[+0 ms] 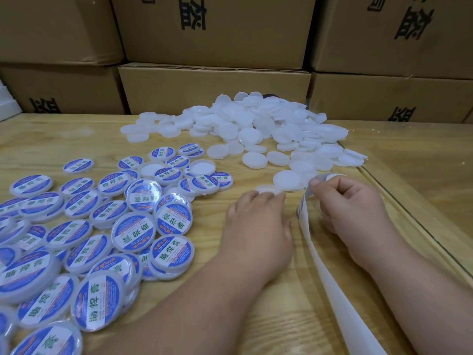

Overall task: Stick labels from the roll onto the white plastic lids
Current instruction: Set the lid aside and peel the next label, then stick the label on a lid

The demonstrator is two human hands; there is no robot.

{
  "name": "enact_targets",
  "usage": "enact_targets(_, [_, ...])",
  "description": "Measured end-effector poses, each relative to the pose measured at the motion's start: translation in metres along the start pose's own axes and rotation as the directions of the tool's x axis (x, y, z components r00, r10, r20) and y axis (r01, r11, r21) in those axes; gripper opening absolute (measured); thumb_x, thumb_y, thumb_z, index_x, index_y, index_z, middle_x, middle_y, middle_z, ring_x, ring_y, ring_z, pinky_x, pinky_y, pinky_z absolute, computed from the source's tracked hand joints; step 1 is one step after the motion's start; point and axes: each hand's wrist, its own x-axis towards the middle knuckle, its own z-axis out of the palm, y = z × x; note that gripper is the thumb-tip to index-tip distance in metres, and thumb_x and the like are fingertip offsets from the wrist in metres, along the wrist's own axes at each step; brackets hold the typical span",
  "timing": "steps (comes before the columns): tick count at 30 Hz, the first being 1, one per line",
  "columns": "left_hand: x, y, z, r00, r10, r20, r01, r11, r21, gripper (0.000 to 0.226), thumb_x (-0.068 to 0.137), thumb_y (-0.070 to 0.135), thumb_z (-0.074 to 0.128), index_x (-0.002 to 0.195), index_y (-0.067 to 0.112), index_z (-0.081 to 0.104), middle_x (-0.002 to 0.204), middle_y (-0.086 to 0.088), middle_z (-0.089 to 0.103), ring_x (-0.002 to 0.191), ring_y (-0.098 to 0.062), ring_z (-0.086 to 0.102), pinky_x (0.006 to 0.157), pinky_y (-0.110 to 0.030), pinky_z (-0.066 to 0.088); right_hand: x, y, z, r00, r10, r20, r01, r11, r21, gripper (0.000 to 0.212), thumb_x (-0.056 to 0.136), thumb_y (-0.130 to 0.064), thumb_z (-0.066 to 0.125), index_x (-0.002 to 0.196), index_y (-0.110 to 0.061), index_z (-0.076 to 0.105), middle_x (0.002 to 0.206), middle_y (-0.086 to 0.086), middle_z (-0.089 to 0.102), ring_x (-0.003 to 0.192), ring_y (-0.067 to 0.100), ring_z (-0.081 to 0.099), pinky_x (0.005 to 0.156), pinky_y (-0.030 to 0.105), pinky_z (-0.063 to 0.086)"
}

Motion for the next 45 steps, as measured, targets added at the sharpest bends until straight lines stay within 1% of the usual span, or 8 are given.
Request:
enact_targets(5, [-0.001, -0.003, -0.007, 0.995, -0.102, -0.016, 0.102, 0.995, -0.020, 0.036, 0.093, 0.048, 0.056, 0.128, 0.041, 0.058, 0.126, 0.013, 0.053, 0.123, -0.018, 0.041, 0.103, -0.036, 0.031, -0.003, 0.000, -0.003, 0.994, -0.074, 0.084, 0.093, 0.963, -0.253, 0.046, 0.088, -0.041, 0.072, 0.062, -0.012, 0.047, 0.046, -0.014, 0.033, 0.041, 0.005, 0.028, 0.040, 0.013, 0.026])
enact_targets(10, [-0.002, -0.005, -0.005, 0.993, -0.086, 0.077, 0.091, 0.994, -0.068, 0.062, 0.096, 0.043, 0.053, 0.152, 0.043, 0.027, 0.158, 0.011, 0.033, 0.149, -0.021, 0.020, 0.121, -0.040, 0.017, -0.008, -0.006, -0.004, 0.958, 0.002, 0.286, 0.103, 0.930, -0.352, 0.043, 0.088, -0.034, 0.072, 0.060, -0.012, 0.048, 0.048, -0.012, 0.034, 0.044, 0.005, 0.030, 0.043, 0.014, 0.027])
enact_targets(13, [-0.001, -0.007, -0.003, 0.996, -0.063, 0.066, 0.066, 0.997, -0.045, 0.055, 0.096, 0.043, 0.052, 0.149, 0.041, 0.037, 0.152, 0.013, 0.041, 0.143, -0.020, 0.030, 0.119, -0.037, 0.021, -0.010, -0.007, -0.003, 0.945, 0.033, 0.325, 0.108, 0.907, -0.407, 0.032, 0.086, -0.019, 0.065, 0.063, -0.008, 0.046, 0.054, -0.005, 0.034, 0.050, 0.010, 0.031, 0.045, 0.020, 0.027])
enact_targets(19, [0.000, -0.008, 0.000, 0.993, -0.117, -0.011, 0.115, 0.987, -0.110, 0.019, 0.094, 0.048, 0.058, 0.107, 0.036, 0.065, 0.125, 0.012, 0.050, 0.123, -0.017, 0.040, 0.105, -0.033, 0.030, -0.006, -0.008, -0.005, 0.962, 0.046, 0.268, 0.066, 0.918, -0.392, 0.026, 0.084, -0.019, 0.062, 0.070, -0.001, 0.050, 0.061, 0.004, 0.037, 0.057, 0.016, 0.032, 0.053, 0.030, 0.027])
enact_targets(27, [0.002, -0.005, -0.005, 0.999, -0.044, -0.016, 0.038, 0.960, -0.277, 0.020, 0.103, 0.041, 0.048, 0.087, 0.030, 0.050, 0.150, 0.001, 0.049, 0.143, -0.017, 0.034, 0.110, -0.032, 0.028, -0.003, -0.007, -0.009, 0.965, 0.117, 0.233, -0.068, 0.976, -0.209, 0.040, 0.071, -0.033, 0.064, 0.081, 0.005, 0.059, 0.067, 0.010, 0.043, 0.064, 0.022, 0.035, 0.061, 0.036, 0.028])
enact_targets(33, [0.000, 0.001, -0.013, 0.977, -0.027, -0.213, -0.094, 0.840, -0.534, 0.028, 0.100, 0.039, 0.038, 0.102, 0.022, 0.060, 0.115, 0.003, 0.070, 0.102, -0.012, 0.062, 0.081, -0.026, 0.041, 0.001, -0.002, -0.012, 0.940, 0.158, 0.302, -0.117, 0.982, -0.149, 0.020, 0.090, -0.018, 0.072, 0.081, -0.002, 0.065, 0.070, 0.012, 0.052, 0.061, 0.021, 0.042, 0.053, 0.026, 0.035])
enact_targets(37, [0.001, -0.001, -0.012, 0.984, -0.113, -0.139, -0.011, 0.736, -0.677, 0.029, 0.085, 0.056, 0.036, 0.089, 0.029, 0.047, 0.085, 0.005, 0.068, 0.076, -0.018, 0.062, 0.072, -0.042, 0.051, 0.000, 0.000, -0.009, 0.934, 0.152, 0.323, -0.120, 0.986, -0.116, 0.017, 0.092, -0.014, 0.070, 0.075, -0.010, 0.069, 0.067, 0.011, 0.053, 0.053, 0.014, 0.043, 0.044, 0.019, 0.036])
enact_targets(45, [0.003, -0.005, -0.012, 0.993, -0.113, -0.042, 0.047, 0.685, -0.727, 0.039, 0.087, 0.032, 0.075, 0.109, 0.051, 0.048, 0.092, 0.018, 0.069, 0.068, 0.001, 0.061, 0.061, -0.010, 0.043, -0.003, -0.001, -0.005, 0.913, 0.074, 0.401, -0.072, 0.997, -0.019, 0.005, 0.091, -0.020, 0.075, 0.086, -0.019, 0.076, 0.071, 0.007, 0.062, 0.053, 0.007, 0.050, 0.046, 0.014, 0.039])
